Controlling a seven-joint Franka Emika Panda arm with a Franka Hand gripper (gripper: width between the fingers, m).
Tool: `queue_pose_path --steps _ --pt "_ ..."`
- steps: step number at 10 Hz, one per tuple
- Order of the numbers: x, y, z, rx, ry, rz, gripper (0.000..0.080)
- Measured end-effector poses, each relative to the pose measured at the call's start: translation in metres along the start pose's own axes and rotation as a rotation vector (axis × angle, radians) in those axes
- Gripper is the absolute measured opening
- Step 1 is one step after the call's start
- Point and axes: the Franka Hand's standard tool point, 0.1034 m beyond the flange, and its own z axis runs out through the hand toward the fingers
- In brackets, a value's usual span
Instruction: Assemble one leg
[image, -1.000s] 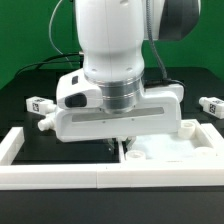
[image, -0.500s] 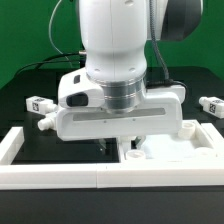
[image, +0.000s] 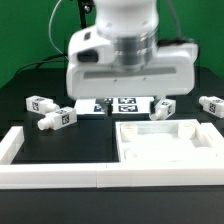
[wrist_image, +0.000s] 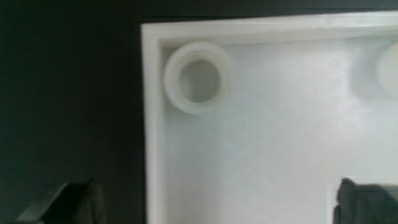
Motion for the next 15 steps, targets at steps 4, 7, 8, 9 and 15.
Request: queue_pose_path --steps 4,7,8,9,15 --pt "-0.015 -0.030 0.011 -0.018 -0.026 0.036 0.0649" --pt "-0.046 -0.093 0.004 -0.066 -0.003 -0.162 0.0649" --pt "-0.044 -0.093 -0.001 -0.067 0.014 -0.256 0.0649" --pt "-0.044 -0.092 0.001 -0.064 0.011 -0.269 0.0649" --pt "-0.087 -0.170 0.023 -0.165 -0.314 -0.176 0.0649"
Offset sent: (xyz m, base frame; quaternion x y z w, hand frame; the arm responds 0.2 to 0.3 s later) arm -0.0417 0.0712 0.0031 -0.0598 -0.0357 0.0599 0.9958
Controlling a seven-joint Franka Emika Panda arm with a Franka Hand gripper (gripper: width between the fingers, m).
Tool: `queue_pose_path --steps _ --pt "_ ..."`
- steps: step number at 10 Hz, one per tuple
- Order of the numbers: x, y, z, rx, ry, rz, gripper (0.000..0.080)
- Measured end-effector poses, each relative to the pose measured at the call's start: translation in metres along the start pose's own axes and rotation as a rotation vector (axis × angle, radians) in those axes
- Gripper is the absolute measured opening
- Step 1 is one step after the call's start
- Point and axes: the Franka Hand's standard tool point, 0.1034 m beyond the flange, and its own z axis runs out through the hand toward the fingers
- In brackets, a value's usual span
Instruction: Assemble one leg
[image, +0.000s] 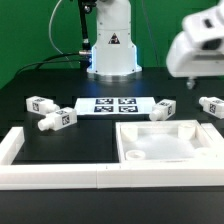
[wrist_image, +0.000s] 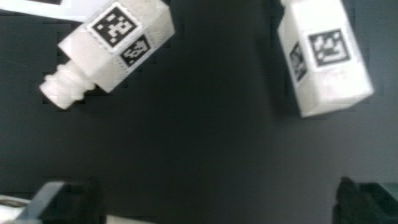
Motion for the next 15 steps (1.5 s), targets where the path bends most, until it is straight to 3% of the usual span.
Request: queue_pose_path --steps 1,2,4,5,6,8,10,11,12,13,15 --pt "-0.001 0.000 0.002 0.017 -0.065 -0.008 0.0649" --pt "-0.001 0.005 0.005 0.016 -0.129 0.000 0.0649" --pt "-0.004 0.002 0.011 0.009 -0.242 -0.004 0.0649" --pt "0.002 -0.019 0.018 0.015 -0.223 0.119 0.0649" --pt "-0.002 -0.039 0.022 -0.010 -0.216 0.088 0.0649" --pt "-0.001 -0.034 0.022 -0.004 -0.217 0.068 0.0649" --pt "-0.002 -0.041 0.027 -0.008 -0.222 0.096 0.0649" --pt "-0.008 -0.056 0.041 -0.014 -0.243 0.100 0.0649" --pt "-0.011 -0.064 0.056 0.005 -0.280 0.097 0.0649" --pt "-0.011 -0.063 0.066 0.011 -0.295 0.105 0.0649" --pt "-0.010 -0.063 0.065 0.011 -0.294 0.103 0.0649"
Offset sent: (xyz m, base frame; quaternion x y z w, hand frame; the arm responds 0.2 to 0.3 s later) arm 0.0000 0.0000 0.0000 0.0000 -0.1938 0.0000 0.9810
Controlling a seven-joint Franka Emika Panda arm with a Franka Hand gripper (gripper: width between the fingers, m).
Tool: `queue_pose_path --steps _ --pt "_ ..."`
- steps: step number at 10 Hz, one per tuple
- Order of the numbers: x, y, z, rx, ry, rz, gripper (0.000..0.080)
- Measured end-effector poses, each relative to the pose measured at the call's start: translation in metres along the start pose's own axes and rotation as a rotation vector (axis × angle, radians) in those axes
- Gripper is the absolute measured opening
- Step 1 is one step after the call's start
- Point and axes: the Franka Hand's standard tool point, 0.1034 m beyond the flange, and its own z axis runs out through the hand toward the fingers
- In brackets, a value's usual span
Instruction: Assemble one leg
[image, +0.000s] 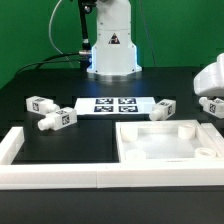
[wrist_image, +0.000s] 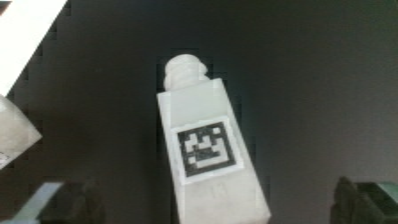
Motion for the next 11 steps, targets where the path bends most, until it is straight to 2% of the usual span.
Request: queue_pose_path --steps 1,2,3,5,7,8,10,11 --pt "0.000 0.000 0.005 0.007 -0.010 0.009 0.0649" --pt "0.002 0.001 0.020 0.018 -0.045 0.024 0.0649" --pt "0.005 0.001 0.034 0.013 -0.073 0.034 0.0649" --pt "0.005 0.003 0.040 0.009 -0.097 0.038 0.0649" --pt "0.005 0.003 0.041 0.009 -0.098 0.036 0.0381" --pt "0.005 0.003 0.041 0.009 -0.099 0.035 0.0282" --pt "0.005 0.005 0.039 0.011 -0.096 0.034 0.0282" --pt "0.004 0.014 0.023 0.041 -0.079 0.033 0.0282"
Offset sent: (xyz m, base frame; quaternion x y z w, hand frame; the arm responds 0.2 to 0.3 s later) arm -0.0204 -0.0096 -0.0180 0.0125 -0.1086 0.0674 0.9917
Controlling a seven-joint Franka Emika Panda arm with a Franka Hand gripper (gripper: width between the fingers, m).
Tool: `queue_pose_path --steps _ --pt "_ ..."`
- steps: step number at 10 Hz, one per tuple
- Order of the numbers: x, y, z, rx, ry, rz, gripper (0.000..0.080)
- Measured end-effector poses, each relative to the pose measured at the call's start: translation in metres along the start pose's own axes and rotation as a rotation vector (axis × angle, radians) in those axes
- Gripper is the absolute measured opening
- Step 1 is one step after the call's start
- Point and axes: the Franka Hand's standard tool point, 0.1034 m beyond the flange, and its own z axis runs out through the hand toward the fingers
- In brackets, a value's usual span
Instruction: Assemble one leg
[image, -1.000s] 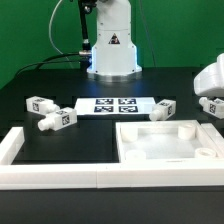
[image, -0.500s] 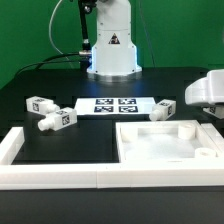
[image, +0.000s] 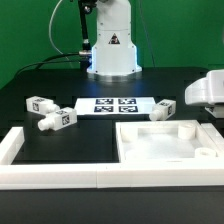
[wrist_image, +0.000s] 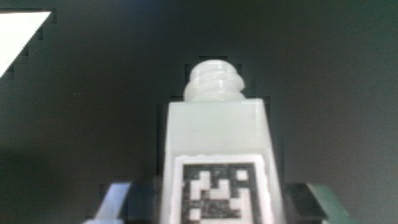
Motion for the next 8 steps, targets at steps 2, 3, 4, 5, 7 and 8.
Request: queue_pose_path --steps 2,3,4,5,7,8 --pt "-0.016 0.028 -0.051 0.046 0.073 0.030 0.0282" --pt "-0.031 0.039 -0.076 0.055 0.101 0.021 0.0282" --pt "-0.049 0.048 -0.094 0.050 0.088 0.022 0.0282" --pt "-0.056 0.047 -0.102 0.038 0.061 0.017 0.0282" --pt "-0.047 0.043 -0.104 0.051 0.106 0.011 0.0282" --pt "-0.047 0.043 -0.105 0.050 0.106 0.011 0.0282"
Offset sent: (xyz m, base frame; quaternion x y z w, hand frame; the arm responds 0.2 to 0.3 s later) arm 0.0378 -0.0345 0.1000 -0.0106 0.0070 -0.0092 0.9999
